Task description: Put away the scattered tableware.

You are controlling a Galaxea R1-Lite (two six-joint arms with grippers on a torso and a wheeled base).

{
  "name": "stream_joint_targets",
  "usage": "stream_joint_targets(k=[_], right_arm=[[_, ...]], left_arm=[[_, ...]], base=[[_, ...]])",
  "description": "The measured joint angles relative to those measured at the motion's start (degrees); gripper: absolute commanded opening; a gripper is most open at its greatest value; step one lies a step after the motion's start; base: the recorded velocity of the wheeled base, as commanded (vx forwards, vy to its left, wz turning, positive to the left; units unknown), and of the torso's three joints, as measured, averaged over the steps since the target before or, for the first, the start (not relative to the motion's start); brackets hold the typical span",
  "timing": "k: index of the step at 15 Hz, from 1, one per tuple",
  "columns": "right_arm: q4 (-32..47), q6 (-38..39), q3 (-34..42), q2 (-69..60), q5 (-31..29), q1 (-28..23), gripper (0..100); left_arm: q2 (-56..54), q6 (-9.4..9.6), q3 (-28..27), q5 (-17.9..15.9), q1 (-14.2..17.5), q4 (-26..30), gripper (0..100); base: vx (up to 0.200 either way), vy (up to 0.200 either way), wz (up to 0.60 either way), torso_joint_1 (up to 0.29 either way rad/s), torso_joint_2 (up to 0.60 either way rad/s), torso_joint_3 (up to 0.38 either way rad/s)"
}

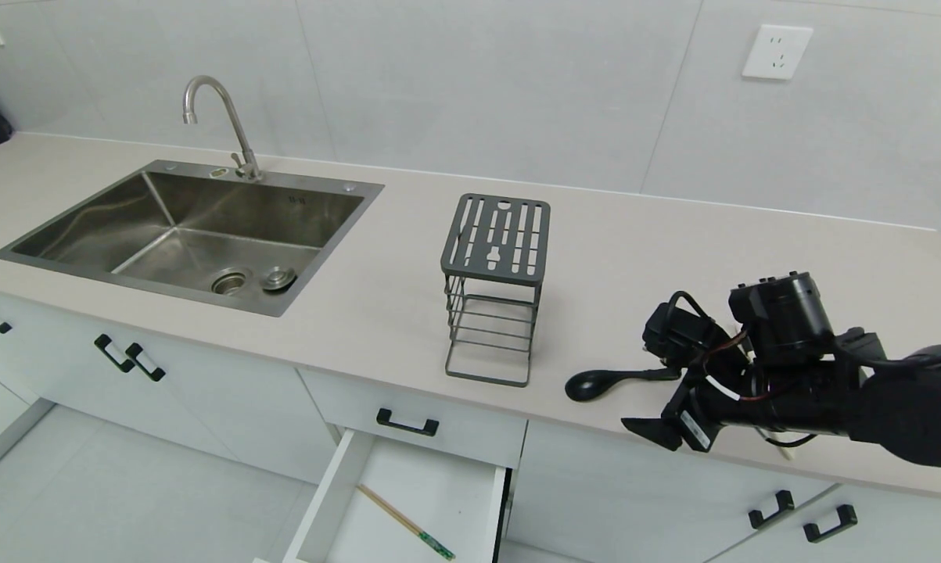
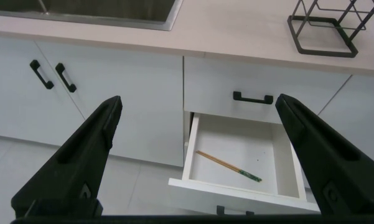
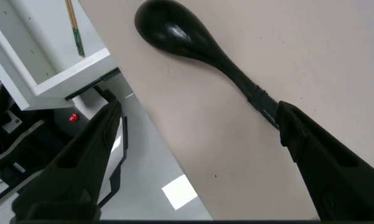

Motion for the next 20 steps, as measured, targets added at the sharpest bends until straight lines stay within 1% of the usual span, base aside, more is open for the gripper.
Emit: stream_joint_targets(k=[3, 6, 10, 16, 17, 20], right_arm=[[-0.13, -0.02, -2.84, 2.71, 0.38, -0.57, 100], [-0.05, 0.00, -5.81, 6.29, 3.34, -1.07, 100], [0.13, 0.07, -6.81, 8.77, 5.44, -2.23, 100], [0.13, 0.07, -9.81, 12.69, 8.24, -2.56, 100], [0.00, 0.02, -10.09, 13.15, 8.46, -2.60, 0], [-0.30, -0.05, -10.50, 13.96, 8.59, -2.56, 0]], left_arm=[[0.00, 0.02, 0.00, 0.00, 0.02, 0.00, 100], [0.00, 0.02, 0.00, 0.02, 0.02, 0.02, 100], [0.00, 0.02, 0.00, 0.02, 0.02, 0.02, 100], [0.00, 0.02, 0.00, 0.00, 0.02, 0.02, 100], [0.00, 0.00, 0.00, 0.00, 0.02, 0.02, 100], [0.00, 0.02, 0.00, 0.00, 0.02, 0.02, 100]], base=[[0.000, 0.000, 0.00, 0.000, 0.00, 0.000], [0.000, 0.000, 0.00, 0.000, 0.00, 0.000], [0.000, 0.000, 0.00, 0.000, 0.00, 0.000], [0.000, 0.000, 0.00, 0.000, 0.00, 0.000], [0.000, 0.000, 0.00, 0.000, 0.00, 0.000], [0.000, 0.000, 0.00, 0.000, 0.00, 0.000]])
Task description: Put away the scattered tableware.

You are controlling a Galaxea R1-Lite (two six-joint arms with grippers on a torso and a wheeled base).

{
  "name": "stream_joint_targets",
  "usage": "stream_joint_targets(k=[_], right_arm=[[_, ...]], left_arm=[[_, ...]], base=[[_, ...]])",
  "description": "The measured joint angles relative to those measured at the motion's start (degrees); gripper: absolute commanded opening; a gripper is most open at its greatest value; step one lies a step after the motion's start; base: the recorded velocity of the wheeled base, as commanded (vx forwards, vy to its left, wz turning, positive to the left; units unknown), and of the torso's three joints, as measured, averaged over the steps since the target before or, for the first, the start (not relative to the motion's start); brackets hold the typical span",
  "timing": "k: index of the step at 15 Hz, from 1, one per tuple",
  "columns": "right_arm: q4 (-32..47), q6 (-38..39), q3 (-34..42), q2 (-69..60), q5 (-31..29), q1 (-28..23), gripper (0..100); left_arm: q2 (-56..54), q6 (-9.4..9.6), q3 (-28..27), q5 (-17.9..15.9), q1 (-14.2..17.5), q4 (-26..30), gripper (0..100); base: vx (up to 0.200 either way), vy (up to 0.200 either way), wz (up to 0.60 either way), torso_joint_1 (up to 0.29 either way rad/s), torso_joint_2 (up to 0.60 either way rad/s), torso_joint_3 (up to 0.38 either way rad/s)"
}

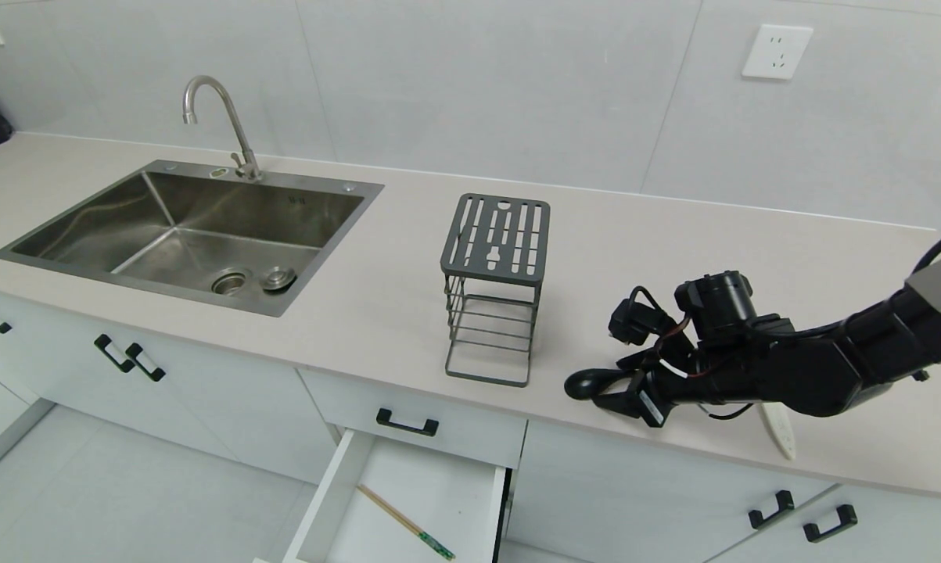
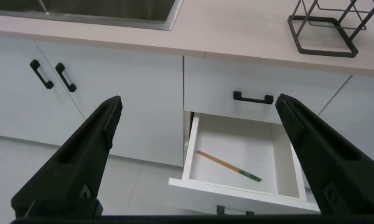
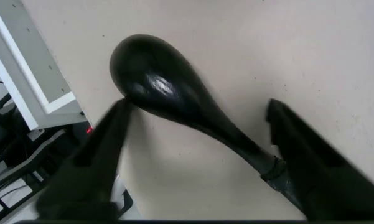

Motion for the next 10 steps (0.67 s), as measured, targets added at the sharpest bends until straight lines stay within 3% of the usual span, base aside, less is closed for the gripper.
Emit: stream_joint_targets(k=[10], right_arm=[[0.55, -0.12, 1.21, -0.94, -1.73, 0.02, 0]], left_arm=[[0.00, -0.02, 0.00, 0.00, 0.00, 0.00, 100]], base=[[0.000, 0.000, 0.00, 0.000, 0.00, 0.000]])
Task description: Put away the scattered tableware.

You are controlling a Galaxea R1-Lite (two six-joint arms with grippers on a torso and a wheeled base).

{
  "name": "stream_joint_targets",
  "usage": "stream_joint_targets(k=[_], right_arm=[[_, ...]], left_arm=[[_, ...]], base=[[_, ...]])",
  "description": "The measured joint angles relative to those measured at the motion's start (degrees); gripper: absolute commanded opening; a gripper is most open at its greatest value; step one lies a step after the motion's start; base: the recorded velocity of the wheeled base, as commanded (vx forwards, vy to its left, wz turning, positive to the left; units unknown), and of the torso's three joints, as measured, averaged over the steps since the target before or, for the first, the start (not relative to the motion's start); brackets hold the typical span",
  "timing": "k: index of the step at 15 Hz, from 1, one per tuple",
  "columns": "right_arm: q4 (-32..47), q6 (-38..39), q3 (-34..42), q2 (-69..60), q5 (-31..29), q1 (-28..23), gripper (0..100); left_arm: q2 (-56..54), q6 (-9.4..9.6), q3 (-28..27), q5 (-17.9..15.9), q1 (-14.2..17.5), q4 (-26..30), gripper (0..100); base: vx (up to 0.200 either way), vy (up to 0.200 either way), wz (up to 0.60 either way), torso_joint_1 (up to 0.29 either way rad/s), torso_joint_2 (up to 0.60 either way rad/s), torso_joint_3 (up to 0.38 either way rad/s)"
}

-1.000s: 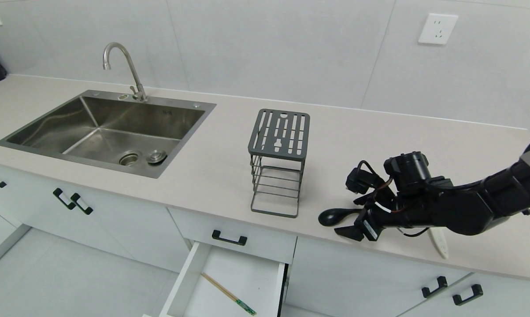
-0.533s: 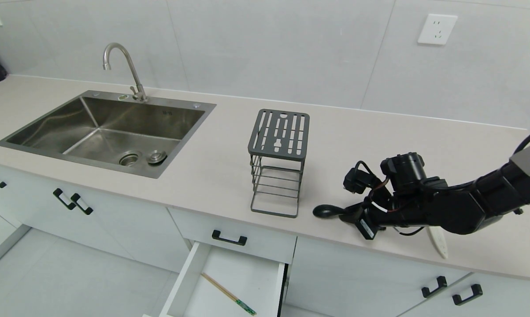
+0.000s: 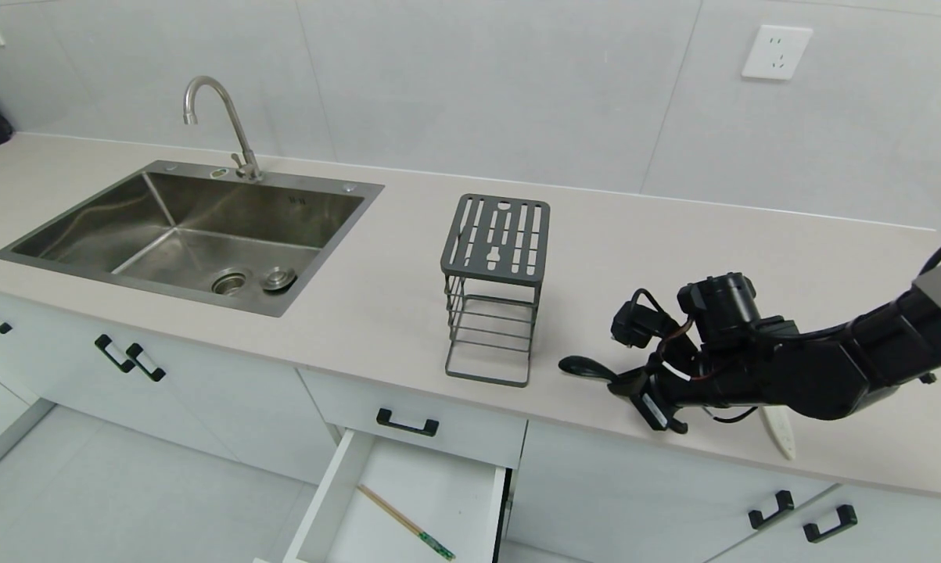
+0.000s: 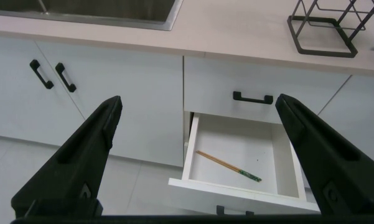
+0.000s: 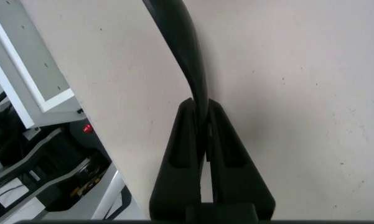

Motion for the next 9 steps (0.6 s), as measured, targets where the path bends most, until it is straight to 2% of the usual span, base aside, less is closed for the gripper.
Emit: stream_joint_targets(k=[9], right_arm=[[-0.29, -0.54, 3.97, -7.28, -0.35, 0.57, 0]], left_arm=[[0.00, 0.02, 0.00, 0.02, 0.00, 0.00, 100]], base=[[0.000, 0.000, 0.00, 0.000, 0.00, 0.000]])
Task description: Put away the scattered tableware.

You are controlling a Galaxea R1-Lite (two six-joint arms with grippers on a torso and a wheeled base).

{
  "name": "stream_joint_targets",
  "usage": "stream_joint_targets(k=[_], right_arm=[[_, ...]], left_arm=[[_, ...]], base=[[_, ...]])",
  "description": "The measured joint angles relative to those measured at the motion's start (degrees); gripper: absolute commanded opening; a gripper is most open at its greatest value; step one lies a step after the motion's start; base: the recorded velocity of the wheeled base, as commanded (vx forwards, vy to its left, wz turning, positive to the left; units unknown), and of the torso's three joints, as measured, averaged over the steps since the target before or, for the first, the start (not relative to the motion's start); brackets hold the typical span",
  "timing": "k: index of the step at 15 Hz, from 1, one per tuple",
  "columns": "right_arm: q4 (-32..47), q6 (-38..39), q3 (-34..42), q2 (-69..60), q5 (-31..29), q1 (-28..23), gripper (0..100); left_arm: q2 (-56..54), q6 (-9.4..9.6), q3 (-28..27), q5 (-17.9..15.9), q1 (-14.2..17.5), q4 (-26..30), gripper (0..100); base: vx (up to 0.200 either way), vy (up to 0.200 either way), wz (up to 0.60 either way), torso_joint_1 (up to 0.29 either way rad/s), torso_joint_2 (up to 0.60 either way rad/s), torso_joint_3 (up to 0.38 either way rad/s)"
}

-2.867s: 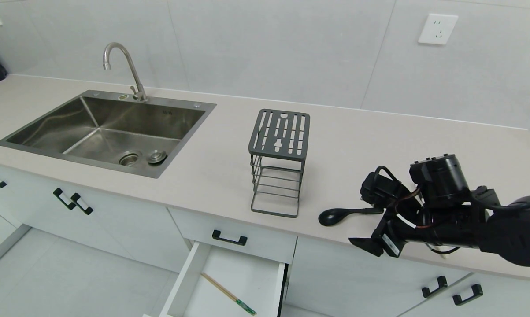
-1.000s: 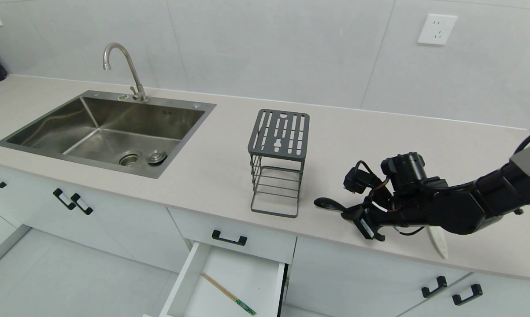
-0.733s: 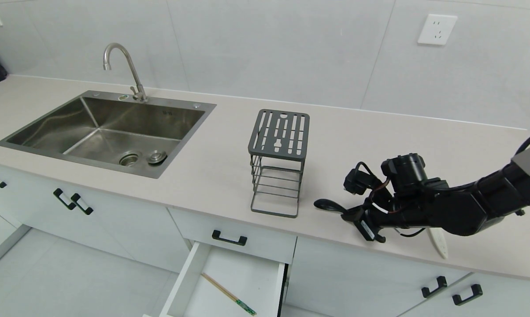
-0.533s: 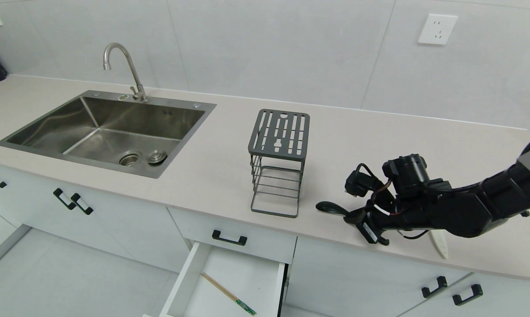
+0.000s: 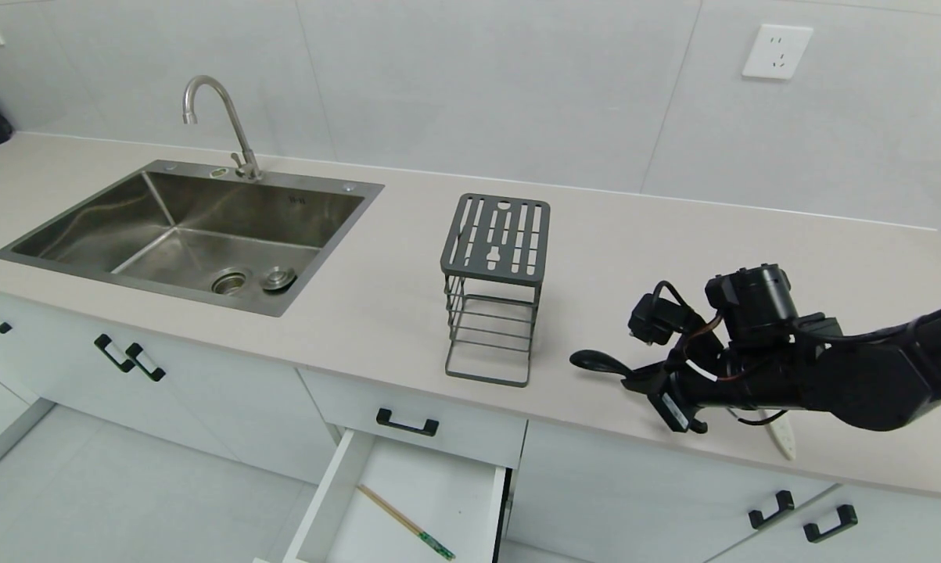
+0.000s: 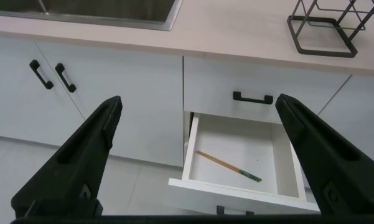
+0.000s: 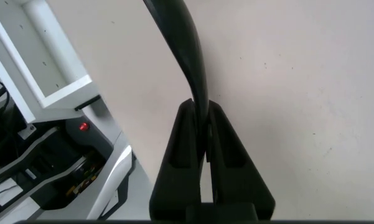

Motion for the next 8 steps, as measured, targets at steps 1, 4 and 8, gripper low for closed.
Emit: stream_joint_targets(k=[1, 4, 8], right_arm=[[-0.11, -0.04, 0.63, -0.99, 0.09, 0.59, 0], [-0.94, 0.02, 3.15, -3.91, 0.09, 3.25, 0], [-1.18, 0.16, 6.80, -7.97, 0.33, 7.06, 0]], left_arm=[[0.00, 0.00, 0.00, -0.02, 0.00, 0.00, 100], [0.00, 0.00, 0.00, 0.02, 0.00, 0.00, 100], [0.00, 0.00, 0.00, 0.00, 0.00, 0.00, 100]], base=[[0.000, 0.000, 0.00, 0.000, 0.00, 0.000], [0.000, 0.000, 0.00, 0.000, 0.00, 0.000], [0.000, 0.000, 0.00, 0.000, 0.00, 0.000]])
